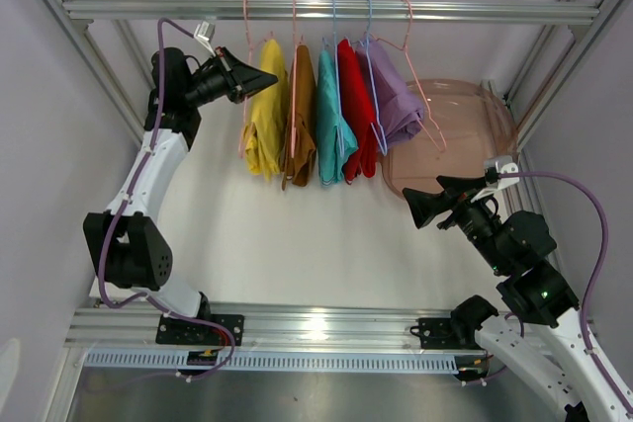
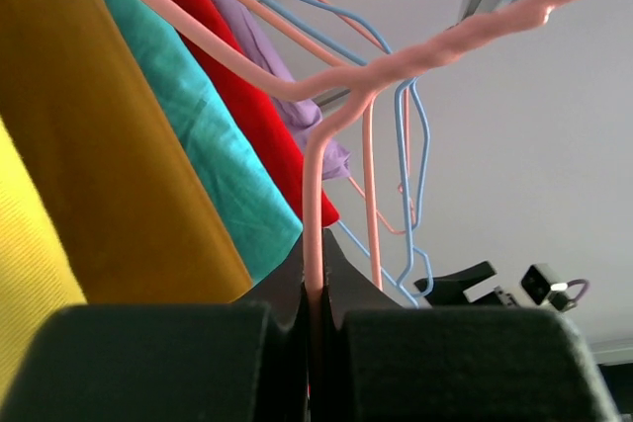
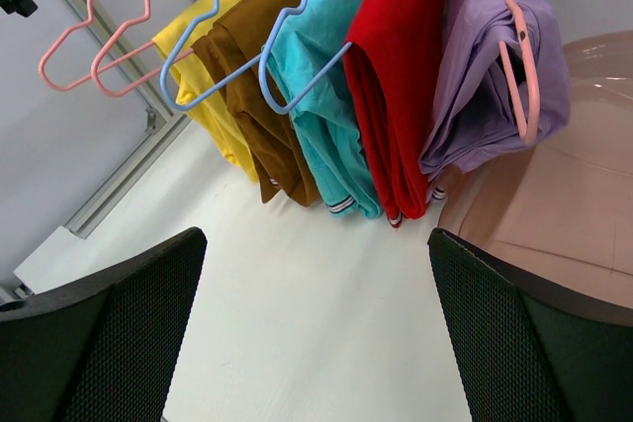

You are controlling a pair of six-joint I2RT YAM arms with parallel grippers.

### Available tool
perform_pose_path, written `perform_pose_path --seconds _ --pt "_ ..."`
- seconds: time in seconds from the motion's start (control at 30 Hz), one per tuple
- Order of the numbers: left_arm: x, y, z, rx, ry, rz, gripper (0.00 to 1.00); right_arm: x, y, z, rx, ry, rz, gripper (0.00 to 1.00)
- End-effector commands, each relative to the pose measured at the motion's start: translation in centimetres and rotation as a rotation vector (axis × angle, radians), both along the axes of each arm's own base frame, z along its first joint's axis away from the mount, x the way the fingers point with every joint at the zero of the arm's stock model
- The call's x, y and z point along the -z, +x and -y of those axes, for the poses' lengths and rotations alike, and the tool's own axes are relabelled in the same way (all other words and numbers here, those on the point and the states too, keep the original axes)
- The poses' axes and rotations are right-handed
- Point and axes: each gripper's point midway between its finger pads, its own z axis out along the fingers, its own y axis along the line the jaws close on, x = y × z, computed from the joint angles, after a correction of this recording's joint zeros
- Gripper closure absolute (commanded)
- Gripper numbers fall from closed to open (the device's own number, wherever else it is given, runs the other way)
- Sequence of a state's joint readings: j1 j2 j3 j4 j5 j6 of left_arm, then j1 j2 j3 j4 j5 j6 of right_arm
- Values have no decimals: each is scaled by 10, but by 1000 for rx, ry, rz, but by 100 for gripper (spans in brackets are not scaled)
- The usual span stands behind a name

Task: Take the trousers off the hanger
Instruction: Pick up the hanger from the clothesline.

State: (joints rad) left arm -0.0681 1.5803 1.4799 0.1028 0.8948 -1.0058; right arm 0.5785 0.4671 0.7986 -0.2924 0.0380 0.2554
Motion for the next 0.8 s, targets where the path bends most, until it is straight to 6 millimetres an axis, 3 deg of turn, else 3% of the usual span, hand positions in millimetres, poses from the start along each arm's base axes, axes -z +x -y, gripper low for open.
perform_pose_path --seconds 0.0,0.23,0.57,0.77 --pt "-71 -32 4 50 -37 256 100 -5 1 -3 -11 20 19 0" --pt "-108 -34 -2 -18 -39 361 100 -5 1 -3 -12 19 18 1" --pt "-121 -9 -3 -51 -53 386 99 -5 1 -1 -3 21 20 1" --pt "-134 -21 -8 -82 -30 451 100 -3 3 -2 -1 16 15 0"
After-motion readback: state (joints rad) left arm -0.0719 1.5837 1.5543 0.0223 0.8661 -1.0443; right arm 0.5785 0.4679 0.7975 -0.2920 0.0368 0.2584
